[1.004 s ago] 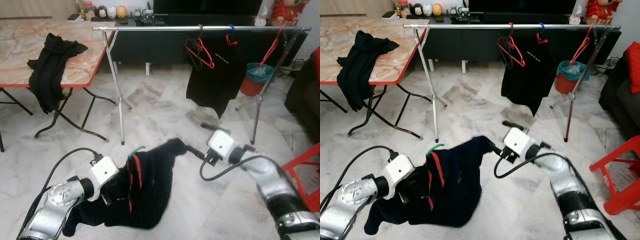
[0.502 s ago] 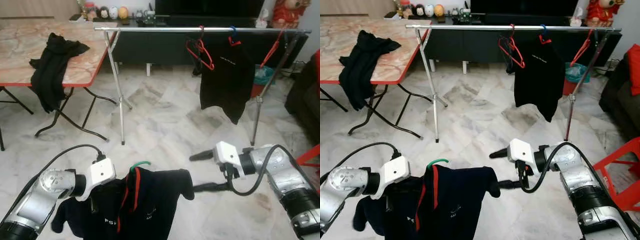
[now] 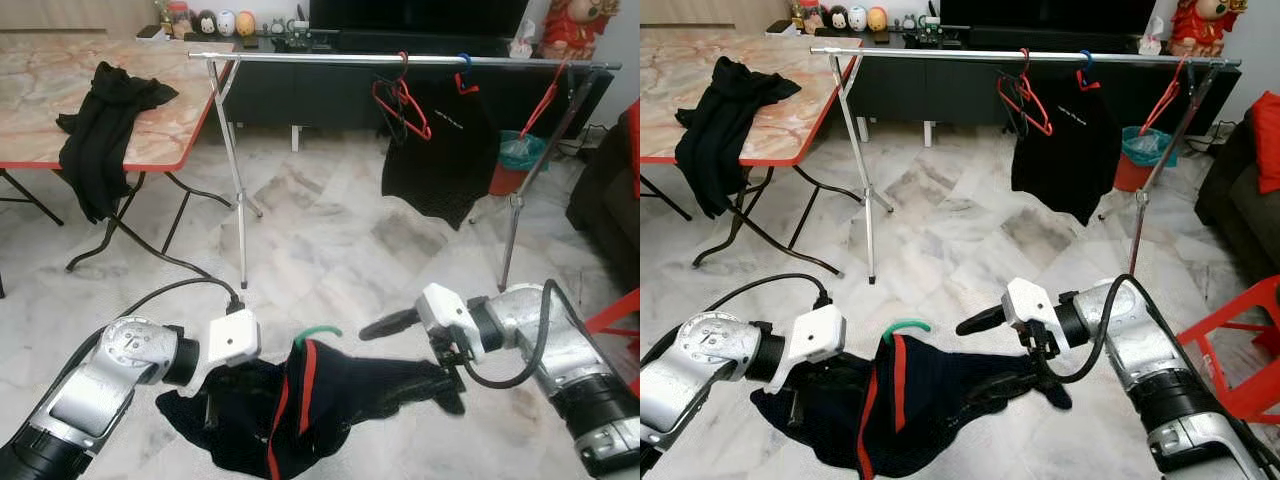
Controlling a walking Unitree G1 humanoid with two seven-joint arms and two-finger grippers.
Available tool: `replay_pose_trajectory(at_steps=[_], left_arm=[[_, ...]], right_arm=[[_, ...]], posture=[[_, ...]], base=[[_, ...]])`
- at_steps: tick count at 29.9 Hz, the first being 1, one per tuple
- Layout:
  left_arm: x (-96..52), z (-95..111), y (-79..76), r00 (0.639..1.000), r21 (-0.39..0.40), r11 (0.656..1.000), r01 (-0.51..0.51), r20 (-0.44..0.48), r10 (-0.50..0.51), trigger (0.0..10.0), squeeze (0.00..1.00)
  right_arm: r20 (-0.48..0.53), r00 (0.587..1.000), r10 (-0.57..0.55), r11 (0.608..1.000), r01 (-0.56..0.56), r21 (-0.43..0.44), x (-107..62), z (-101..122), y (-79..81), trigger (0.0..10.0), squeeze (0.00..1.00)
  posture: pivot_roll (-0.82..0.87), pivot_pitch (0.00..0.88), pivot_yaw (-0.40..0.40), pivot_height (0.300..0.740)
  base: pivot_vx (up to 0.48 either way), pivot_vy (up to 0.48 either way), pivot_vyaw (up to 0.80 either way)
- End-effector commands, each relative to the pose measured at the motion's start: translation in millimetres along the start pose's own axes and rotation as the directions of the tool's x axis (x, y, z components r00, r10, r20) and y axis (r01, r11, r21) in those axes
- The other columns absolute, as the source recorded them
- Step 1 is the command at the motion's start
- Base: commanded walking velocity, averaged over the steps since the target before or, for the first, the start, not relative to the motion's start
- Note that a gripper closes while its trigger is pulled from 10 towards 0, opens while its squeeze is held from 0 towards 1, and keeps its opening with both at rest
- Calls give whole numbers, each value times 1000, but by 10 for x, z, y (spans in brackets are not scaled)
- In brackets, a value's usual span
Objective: Hang hanger
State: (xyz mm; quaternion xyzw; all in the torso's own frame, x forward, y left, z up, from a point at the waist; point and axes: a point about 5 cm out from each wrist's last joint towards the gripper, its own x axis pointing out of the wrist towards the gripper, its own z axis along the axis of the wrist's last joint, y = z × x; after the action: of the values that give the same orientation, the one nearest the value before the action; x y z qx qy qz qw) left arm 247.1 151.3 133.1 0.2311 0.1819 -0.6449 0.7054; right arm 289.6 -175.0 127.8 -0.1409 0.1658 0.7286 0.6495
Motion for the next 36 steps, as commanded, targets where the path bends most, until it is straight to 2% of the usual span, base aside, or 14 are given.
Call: replay_pose_trajectory(at_steps=[1,8,19,20,21,22,23,36], left_arm=[[0,106,-7,1000,35,999,22,20,-23,10000,0],[24,222,-38,997,53,997,64,41,-66,10000,0],[50,289,-45,996,57,996,67,62,-70,10000,0],[52,298,-40,995,53,997,65,67,-68,10000,0],[52,298,-40,995,53,997,65,67,-68,10000,0],[55,305,-37,995,53,997,64,69,-67,10000,0],[61,314,-33,995,52,997,62,72,-66,10000,0],[71,370,-12,994,52,997,61,92,-66,10000,0]], right_arm=[[-26,1000,14,1000,-14,-27,-25,42,-5,10000,0],[-29,999,41,999,-42,-15,16,29,20,10000,0],[-17,997,75,997,-75,-1,111,-2,52,10000,0],[-14,997,72,997,-71,8,129,-17,45,6275,0],[-14,997,72,997,-71,8,129,-17,45,6275,0],[-16,998,68,998,-68,10,136,-25,39,1333,0],[-17,998,66,998,-66,14,142,-34,37,0,0],[-50,997,61,997,-59,41,182,-151,72,0,0]], posture=[[38,0,-64,740],[42,0,-68,740],[46,0,-73,740],[47,0,-73,740],[47,0,-73,740],[50,0,-73,740],[52,0,-73,740],[51,0,-71,740]], base=[[0,0,0],[0,0,0],[0,0,0],[0,0,0],[0,0,0],[0,0,0],[0,0,0],[0,0,0]])
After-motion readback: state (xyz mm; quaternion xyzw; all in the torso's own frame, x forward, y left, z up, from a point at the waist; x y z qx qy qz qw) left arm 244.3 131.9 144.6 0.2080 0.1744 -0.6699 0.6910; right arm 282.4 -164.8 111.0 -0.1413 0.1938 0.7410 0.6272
